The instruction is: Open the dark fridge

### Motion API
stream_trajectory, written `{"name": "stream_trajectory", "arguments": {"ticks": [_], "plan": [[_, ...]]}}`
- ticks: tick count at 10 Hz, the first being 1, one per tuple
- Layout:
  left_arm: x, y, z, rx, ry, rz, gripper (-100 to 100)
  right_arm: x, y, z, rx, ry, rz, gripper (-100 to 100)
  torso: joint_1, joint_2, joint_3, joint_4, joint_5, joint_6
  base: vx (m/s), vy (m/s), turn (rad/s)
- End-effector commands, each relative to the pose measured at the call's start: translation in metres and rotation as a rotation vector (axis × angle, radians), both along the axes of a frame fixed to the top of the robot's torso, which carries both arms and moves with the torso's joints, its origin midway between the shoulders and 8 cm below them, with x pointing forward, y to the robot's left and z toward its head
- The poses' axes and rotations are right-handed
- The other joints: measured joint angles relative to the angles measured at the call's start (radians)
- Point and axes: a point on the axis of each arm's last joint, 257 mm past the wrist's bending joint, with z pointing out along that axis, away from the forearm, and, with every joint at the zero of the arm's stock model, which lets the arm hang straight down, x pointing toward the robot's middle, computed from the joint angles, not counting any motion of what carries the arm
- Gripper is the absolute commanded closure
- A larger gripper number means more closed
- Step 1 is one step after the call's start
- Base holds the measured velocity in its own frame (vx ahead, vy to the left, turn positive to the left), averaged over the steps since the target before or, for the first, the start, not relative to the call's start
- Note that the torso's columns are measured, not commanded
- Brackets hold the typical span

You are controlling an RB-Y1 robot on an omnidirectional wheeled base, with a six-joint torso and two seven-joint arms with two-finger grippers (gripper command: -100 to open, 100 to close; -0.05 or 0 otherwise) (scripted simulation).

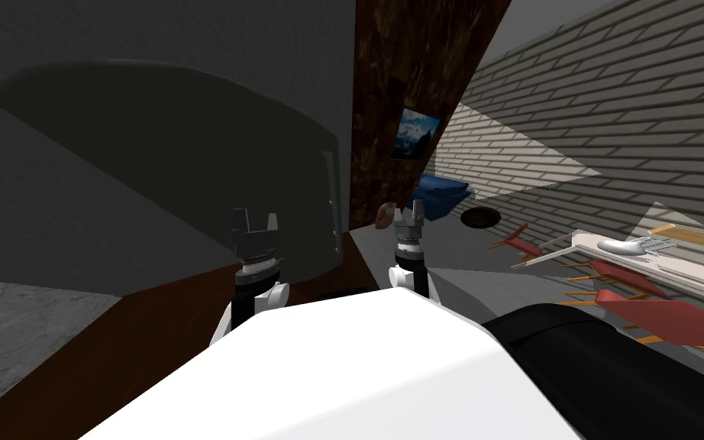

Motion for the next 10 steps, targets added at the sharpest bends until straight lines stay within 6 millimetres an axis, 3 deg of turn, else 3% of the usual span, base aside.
{"name": "stream_trajectory", "arguments": {"ticks": [1,9,10], "plan": [[0.0000,0.0000,0.0000,0.000,0.000,0.000,0,0.0000,0.0000,0.0000,0.000,0.000,0.000,0,0.000,0.040,-0.082,0.041,0.000,0.000,0.000,0.000,0.000],[-0.0001,0.0000,0.0001,0.000,0.000,0.000,0,-0.0001,0.0000,0.0002,0.000,0.000,0.000,0,0.000,0.618,-1.234,0.617,0.000,0.000,0.000,0.000,0.000],[0.0022,-0.0014,-0.0023,0.039,0.022,-0.018,-100,-0.0001,0.0000,0.0002,0.000,0.000,0.000,0,0.000,0.691,-1.382,0.691,0.000,0.000,0.026,-0.008,-0.053]]}}
